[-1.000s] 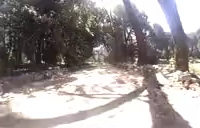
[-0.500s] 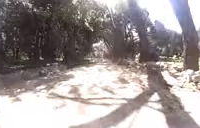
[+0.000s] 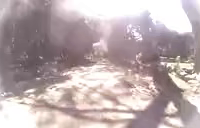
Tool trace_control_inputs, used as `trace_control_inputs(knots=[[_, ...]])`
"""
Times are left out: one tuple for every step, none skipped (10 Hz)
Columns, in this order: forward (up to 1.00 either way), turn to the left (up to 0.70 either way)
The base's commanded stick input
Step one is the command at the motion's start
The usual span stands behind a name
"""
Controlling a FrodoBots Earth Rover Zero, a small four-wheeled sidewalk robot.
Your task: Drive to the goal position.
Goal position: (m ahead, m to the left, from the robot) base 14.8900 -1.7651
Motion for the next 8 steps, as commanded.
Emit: trace_control_inputs(knots=[[0.85,0.00],[0.85,0.00],[0.85,0.00],[0.85,0.00],[0.85,0.00],[0.85,0.00],[0.85,0.00],[0.85,0.00]])
